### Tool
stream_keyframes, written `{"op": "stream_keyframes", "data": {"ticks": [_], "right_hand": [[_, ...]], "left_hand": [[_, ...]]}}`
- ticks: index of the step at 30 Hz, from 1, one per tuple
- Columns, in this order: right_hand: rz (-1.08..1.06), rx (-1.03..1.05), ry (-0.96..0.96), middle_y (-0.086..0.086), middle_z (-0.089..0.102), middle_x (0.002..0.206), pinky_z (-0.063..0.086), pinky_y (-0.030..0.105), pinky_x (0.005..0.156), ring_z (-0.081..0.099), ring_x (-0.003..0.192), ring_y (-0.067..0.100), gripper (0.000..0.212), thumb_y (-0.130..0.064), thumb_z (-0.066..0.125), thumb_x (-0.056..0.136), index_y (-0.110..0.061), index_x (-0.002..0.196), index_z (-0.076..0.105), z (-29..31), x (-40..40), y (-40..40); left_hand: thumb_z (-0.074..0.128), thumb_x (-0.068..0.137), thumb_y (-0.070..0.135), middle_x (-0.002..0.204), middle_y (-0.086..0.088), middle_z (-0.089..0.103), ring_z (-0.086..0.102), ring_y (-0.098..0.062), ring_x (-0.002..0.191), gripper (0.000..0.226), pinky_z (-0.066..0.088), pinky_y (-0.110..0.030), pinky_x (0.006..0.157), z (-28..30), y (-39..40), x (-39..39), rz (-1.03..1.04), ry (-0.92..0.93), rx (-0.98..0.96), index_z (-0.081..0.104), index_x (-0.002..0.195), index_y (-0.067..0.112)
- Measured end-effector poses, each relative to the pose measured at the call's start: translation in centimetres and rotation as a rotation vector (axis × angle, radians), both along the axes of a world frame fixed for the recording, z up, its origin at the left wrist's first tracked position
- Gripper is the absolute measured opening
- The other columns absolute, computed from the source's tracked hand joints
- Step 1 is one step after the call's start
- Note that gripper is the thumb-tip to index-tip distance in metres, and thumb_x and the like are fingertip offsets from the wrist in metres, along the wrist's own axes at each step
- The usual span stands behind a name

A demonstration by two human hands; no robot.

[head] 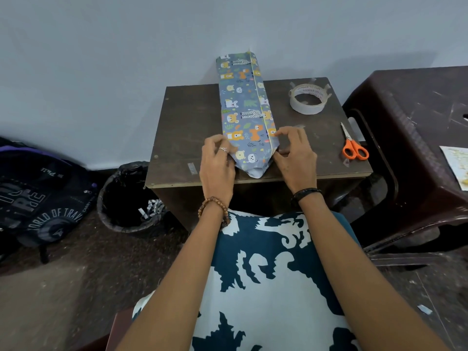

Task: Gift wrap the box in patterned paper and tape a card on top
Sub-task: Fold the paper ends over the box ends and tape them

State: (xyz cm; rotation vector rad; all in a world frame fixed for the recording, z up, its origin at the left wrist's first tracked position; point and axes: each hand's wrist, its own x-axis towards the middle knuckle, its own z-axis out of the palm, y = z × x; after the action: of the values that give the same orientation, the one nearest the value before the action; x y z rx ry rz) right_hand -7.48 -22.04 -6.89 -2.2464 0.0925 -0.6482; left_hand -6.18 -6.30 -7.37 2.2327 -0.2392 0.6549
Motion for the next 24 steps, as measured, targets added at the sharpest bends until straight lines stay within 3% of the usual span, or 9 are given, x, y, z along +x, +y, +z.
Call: {"op": "stream_keyframes", "data": {"ticks": [2, 4, 9, 12, 17, 21, 24], "right_hand": [[0.028, -0.029, 0.009, -0.001, 0.056, 0.116, 0.049, 0.032, 0.064, 0.06, 0.067, 0.013, 0.027, -0.008, 0.066, 0.079, -0.012, 0.103, 0.054, 0.0, 0.1, 0.1], [0.044, -0.079, 0.02, -0.001, 0.055, 0.116, 0.051, 0.038, 0.063, 0.06, 0.07, 0.021, 0.021, -0.004, 0.063, 0.078, -0.011, 0.094, 0.053, -0.1, 0.1, 0.1], [0.064, -0.097, -0.002, -0.002, 0.055, 0.119, 0.041, 0.022, 0.062, 0.051, 0.07, 0.006, 0.021, 0.007, 0.056, 0.075, -0.014, 0.077, 0.057, 0.1, -0.3, 0.1], [0.075, -0.047, 0.014, -0.002, 0.053, 0.119, 0.046, 0.023, 0.065, 0.057, 0.076, 0.01, 0.016, 0.002, 0.057, 0.079, -0.014, 0.079, 0.061, 0.1, -0.7, 0.3], [0.078, -0.015, 0.041, -0.002, 0.051, 0.121, 0.049, 0.03, 0.067, 0.055, 0.068, 0.011, 0.007, -0.019, 0.058, 0.083, -0.013, 0.083, 0.061, 0.7, -1.4, 0.6], [0.073, -0.138, 0.094, -0.002, 0.049, 0.127, 0.047, 0.027, 0.064, 0.059, 0.085, 0.014, 0.033, -0.03, 0.072, 0.077, -0.013, 0.099, 0.053, 0.7, -1.0, 0.7], [0.041, -0.105, 0.095, -0.003, 0.051, 0.123, 0.043, 0.026, 0.064, 0.061, 0.081, 0.017, 0.048, -0.031, 0.074, 0.075, -0.016, 0.115, 0.051, 0.7, -0.5, 0.5]], "left_hand": [[0.05, 0.078, -0.01, 0.111, -0.008, 0.056, 0.054, -0.021, 0.103, 0.018, 0.05, -0.034, 0.065, 0.0, -0.1, 0.0, -0.088, -0.019, 0.043, 0.059, 0.08, 0.005], [0.047, 0.075, -0.014, 0.112, -0.01, 0.056, 0.055, -0.026, 0.106, 0.022, 0.05, -0.037, 0.068, 0.0, -0.1, 0.0, -0.116, -0.017, 0.072, 0.057, 0.074, 0.006], [0.046, 0.076, -0.017, 0.124, -0.011, 0.047, 0.048, -0.022, 0.116, 0.029, 0.042, -0.023, 0.081, 0.2, 0.0, -0.4, -0.141, 0.084, 0.025, 0.063, 0.08, 0.005], [0.047, 0.078, -0.014, 0.129, -0.009, 0.044, 0.048, -0.019, 0.117, 0.026, 0.042, -0.022, 0.082, 0.6, -0.1, -0.6, -0.127, 0.14, -0.018, 0.065, 0.084, 0.005], [0.047, 0.085, -0.003, 0.133, -0.005, 0.042, 0.045, -0.012, 0.121, 0.02, 0.041, -0.016, 0.08, 0.8, -0.3, -0.8, -0.119, 0.183, -0.039, 0.065, 0.088, 0.005], [0.054, 0.089, 0.011, 0.134, -0.005, 0.039, 0.041, -0.011, 0.123, 0.009, 0.041, -0.015, 0.081, 1.0, -0.2, -0.8, -0.144, 0.2, -0.005, 0.061, 0.09, 0.006], [0.054, 0.089, 0.006, 0.132, -0.003, 0.04, 0.042, -0.008, 0.119, 0.004, 0.045, -0.019, 0.075, 0.9, 0.0, -0.6, -0.15, 0.184, 0.047, 0.058, 0.091, 0.007]]}}
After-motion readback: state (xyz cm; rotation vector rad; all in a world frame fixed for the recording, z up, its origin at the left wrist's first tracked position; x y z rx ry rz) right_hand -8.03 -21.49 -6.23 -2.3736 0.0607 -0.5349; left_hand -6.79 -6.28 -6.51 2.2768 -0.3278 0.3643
